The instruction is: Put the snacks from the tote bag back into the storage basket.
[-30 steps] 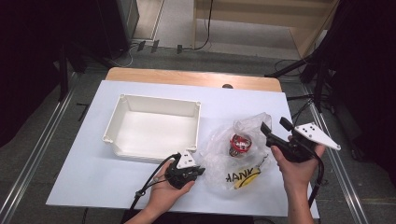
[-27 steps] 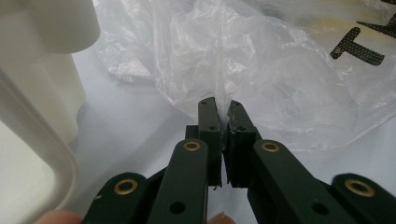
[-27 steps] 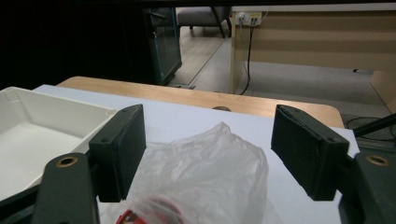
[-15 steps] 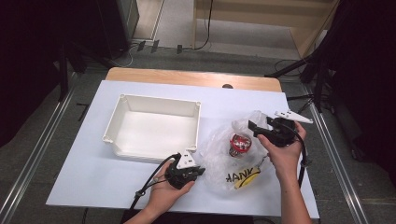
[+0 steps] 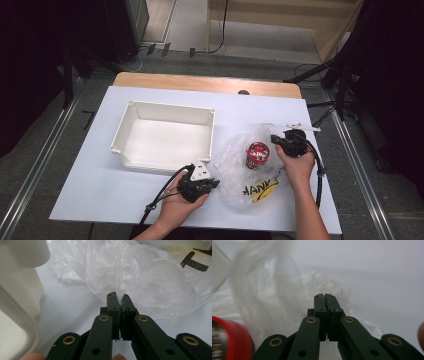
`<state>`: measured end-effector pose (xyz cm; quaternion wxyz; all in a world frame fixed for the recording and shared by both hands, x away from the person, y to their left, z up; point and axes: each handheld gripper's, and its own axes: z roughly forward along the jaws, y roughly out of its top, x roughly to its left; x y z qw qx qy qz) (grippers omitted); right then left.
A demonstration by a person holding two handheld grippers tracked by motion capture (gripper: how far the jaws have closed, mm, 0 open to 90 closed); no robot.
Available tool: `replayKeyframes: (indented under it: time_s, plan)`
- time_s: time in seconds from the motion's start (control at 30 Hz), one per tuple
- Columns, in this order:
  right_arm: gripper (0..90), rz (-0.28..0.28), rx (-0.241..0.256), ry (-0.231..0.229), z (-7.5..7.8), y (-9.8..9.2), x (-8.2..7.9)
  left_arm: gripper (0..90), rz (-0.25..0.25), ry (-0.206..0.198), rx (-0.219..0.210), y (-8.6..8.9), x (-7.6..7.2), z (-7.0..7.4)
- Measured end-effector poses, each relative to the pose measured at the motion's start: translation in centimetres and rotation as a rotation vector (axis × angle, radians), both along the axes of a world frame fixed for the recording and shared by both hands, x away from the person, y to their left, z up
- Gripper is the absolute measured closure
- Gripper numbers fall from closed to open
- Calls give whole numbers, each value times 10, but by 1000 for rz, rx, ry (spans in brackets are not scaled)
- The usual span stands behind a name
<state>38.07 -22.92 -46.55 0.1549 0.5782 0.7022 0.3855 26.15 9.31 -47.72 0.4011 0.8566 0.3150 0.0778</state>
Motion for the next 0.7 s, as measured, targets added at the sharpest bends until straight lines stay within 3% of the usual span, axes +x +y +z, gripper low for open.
replayKeyframes:
  time_s: [0.1, 0.17, 0.27, 0.3, 0.37, 0.47, 0.57, 0.7]
  plan:
    - [900, -48, 20, 31, -20, -8, 2, 894, 1, -1, 2, 0, 0, 0]
    - [900, -83, 41, 22, -22, -13, 0, 895, 2, -3, 2, -1, 0, 0]
    - [882, -109, -75, 0, -18, -10, -3, 893, 2, 0, 2, 0, 0, 0]
    - [843, -107, -82, -10, -16, -9, -4, 892, 2, 0, 1, 0, 0, 0]
    - [709, -93, -9, -46, -5, -12, -13, 889, 3, 0, 1, 0, 0, 0]
    - [612, -98, 39, -123, 12, -17, -30, 886, 4, -1, -2, 0, 0, 0]
    - [611, -103, 65, -190, 30, -21, -50, 885, 2, 1, 2, -1, 0, 0]
    - [624, -60, 69, -260, 44, -19, -75, 884, 1, -1, 5, -1, 0, 0]
